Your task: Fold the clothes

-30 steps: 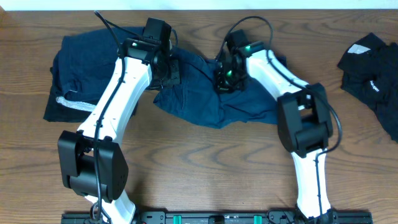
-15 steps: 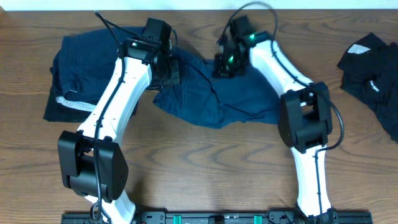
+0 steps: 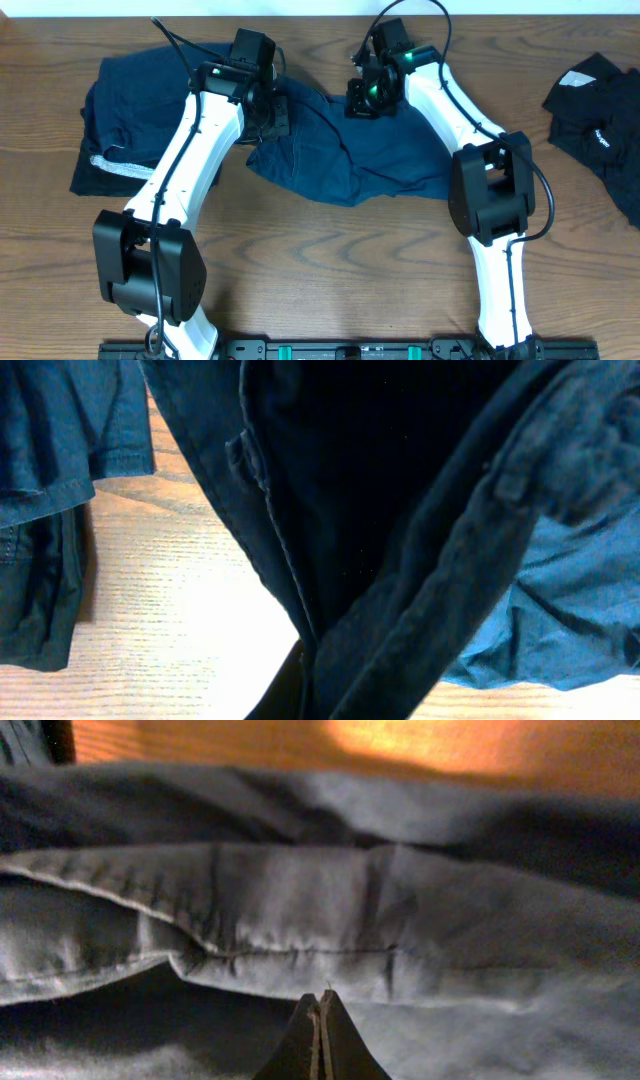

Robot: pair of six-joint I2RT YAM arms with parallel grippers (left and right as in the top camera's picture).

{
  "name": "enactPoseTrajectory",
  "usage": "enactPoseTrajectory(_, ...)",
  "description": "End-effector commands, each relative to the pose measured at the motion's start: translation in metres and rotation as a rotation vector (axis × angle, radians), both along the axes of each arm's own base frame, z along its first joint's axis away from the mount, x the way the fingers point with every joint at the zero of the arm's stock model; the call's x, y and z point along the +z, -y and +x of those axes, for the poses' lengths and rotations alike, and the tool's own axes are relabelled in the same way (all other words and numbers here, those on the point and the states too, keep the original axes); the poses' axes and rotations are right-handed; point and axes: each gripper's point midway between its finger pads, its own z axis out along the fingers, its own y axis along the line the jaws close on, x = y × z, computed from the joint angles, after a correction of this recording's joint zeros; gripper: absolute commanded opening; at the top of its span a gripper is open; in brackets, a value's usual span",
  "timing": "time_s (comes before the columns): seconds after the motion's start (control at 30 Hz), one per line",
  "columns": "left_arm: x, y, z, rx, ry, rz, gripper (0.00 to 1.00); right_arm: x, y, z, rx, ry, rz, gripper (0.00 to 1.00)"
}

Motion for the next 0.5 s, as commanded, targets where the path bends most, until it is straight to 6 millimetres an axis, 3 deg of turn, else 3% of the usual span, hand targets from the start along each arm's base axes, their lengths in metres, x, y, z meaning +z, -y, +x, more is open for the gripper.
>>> enactPoseTrajectory(0.0,0.022,-0.001,0.006,-0.011,0.063,-0.007,0.07,-0.008,0.003,-0.009,-0.032,-0.056,-0.022,0.01)
enactPoseTrajectory(0.47,0.022,-0.001,0.006,-0.011,0.062,-0.007,0.07,-0.030,-0.014,-0.015,-0.006,-0.063,-0.053,0.01)
